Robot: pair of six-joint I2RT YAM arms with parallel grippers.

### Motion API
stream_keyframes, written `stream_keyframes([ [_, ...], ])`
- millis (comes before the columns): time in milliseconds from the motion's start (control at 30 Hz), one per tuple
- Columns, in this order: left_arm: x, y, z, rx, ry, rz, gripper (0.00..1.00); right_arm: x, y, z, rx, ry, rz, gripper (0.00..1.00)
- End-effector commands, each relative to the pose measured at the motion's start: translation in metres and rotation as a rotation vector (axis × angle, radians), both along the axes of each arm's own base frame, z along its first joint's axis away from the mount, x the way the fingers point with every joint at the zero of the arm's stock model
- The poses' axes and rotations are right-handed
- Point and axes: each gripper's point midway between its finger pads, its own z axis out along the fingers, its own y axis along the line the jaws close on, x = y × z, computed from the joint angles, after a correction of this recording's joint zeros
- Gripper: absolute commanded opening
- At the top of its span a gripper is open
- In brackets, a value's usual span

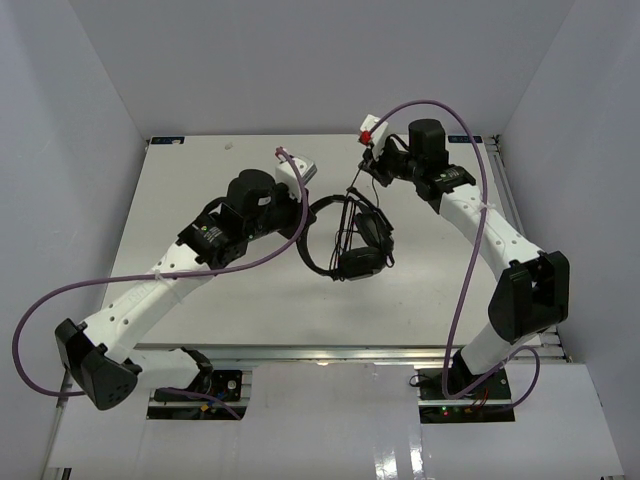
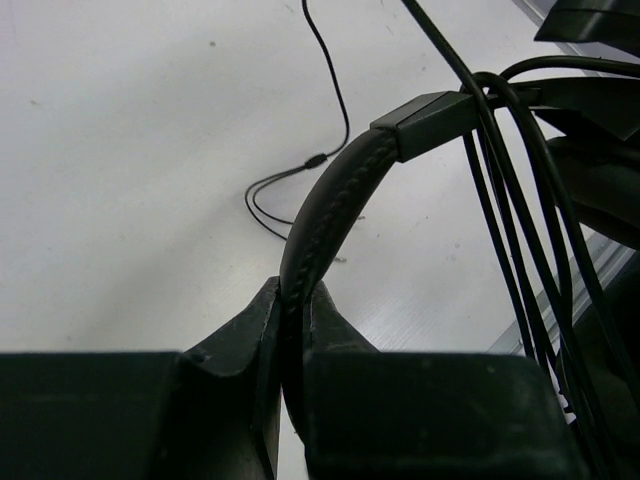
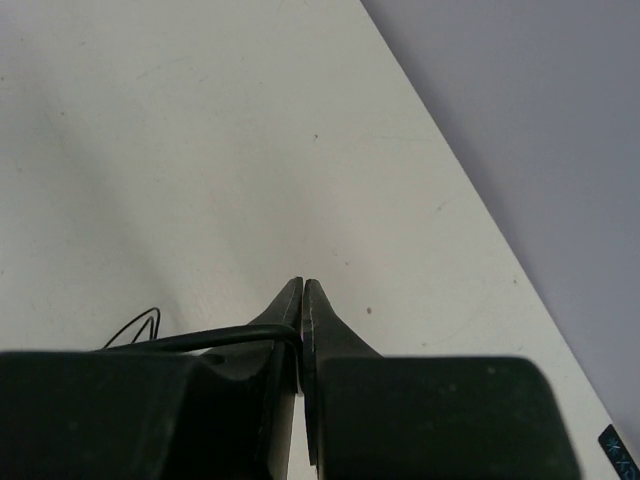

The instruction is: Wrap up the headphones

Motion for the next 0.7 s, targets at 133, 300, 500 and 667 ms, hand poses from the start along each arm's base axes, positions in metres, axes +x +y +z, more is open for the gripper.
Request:
stream_keyframes([
  [133, -0.012, -0.006, 0.137, -0.169, -0.214, -0.055, 0.0, -0.035, 0.016, -0.025, 0.23, 0.221, 0.168, 0.08],
  [300, -0.008, -0.017, 0.191, -0.238, -0.265, -0.079, 0.0, -0.056, 0.047, -0.04, 0.388, 0.419, 0.321, 0.08],
  [500, -0.011, -0.01, 0.262, -0.347, -0.375, -0.054, 0.0, -0.061, 0.08, -0.047, 0.475, 0.562, 0.396, 0.11],
  [667, -0.008, -0.004, 0.294, -0.4, -0.428, -0.015, 0.0, -0.075, 0.11, -0.048, 0.526, 0.628, 0.474, 0.16],
])
